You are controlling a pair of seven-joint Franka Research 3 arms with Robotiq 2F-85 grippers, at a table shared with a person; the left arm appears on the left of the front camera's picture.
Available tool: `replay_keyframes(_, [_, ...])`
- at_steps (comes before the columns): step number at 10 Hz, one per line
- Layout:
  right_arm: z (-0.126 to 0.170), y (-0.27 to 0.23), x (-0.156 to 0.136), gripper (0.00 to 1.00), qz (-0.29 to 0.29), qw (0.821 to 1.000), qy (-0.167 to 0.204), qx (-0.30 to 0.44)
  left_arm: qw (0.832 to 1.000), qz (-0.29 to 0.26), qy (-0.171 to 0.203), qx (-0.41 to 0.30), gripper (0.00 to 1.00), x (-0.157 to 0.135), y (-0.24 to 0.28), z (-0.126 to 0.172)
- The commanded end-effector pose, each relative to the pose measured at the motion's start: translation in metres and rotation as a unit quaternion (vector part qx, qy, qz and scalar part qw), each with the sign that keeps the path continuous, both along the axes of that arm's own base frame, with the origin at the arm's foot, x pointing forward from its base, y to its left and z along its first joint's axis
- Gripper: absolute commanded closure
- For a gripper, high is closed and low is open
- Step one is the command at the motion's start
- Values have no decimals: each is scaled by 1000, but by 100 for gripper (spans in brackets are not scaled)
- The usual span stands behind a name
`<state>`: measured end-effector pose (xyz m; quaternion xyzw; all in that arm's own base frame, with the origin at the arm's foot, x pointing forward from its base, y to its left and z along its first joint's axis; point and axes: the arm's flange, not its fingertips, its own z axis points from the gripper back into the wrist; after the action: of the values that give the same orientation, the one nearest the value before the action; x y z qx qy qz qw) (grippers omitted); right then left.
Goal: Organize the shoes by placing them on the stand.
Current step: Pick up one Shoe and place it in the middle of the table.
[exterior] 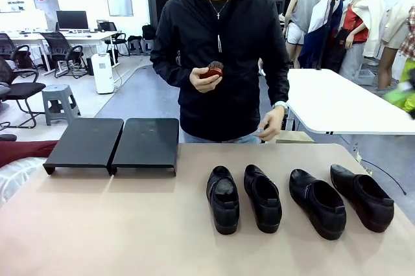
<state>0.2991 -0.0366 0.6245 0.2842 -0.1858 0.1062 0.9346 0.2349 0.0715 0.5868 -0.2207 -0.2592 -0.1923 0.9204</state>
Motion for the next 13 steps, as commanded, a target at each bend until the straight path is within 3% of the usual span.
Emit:
replay_keyframes(1, [-20, 92, 34, 0, 37, 996, -7, -82, 1000, -8, 0, -4, 0, 1, 1, 1])
replay_keyframes(2, [-35, 145, 48, 0, 47, 994, -32, -92, 1000, -8, 0, -4, 0, 1, 1, 1])
replay_keyframes(4, [-77, 236, 54, 0, 57, 991, -22, -115, 1000, -8, 0, -4, 0, 1, 1, 1])
replay_keyframes(5, [-100, 271, 52, 0, 44, 992, -2, -119, 1000, -8, 0, -4, 0, 1, 1, 1])
replay_keyframes(6, [-131, 300, 50, 0, -23, 991, -12, -128, 1000, -8, 0, -4, 0, 1, 1, 1])
replay_keyframes(7, [-160, 317, 50, 0, -80, 986, -18, -145, 1000, -8, 0, -4, 0, 1, 1, 1])
replay_keyframes(8, [-170, 313, 50, 0, -95, 984, -15, -147, 1000, -8, 0, -4, 0, 1, 1, 1])
replay_keyframes(9, [-140, 281, 45, 0, -29, 997, -10, -69, 1000, -8, 0, -4, 0, 1, 1, 1])
replay_keyframes(10, [-163, 313, 43, 0, -41, 991, -15, -127, 1000, -8, 0, -4, 0, 1, 1, 1])
replay_keyframes(13, [-164, 305, 46, 0, -45, 992, -15, -119, 1000, -8, 0, -4, 0, 1, 1, 1])
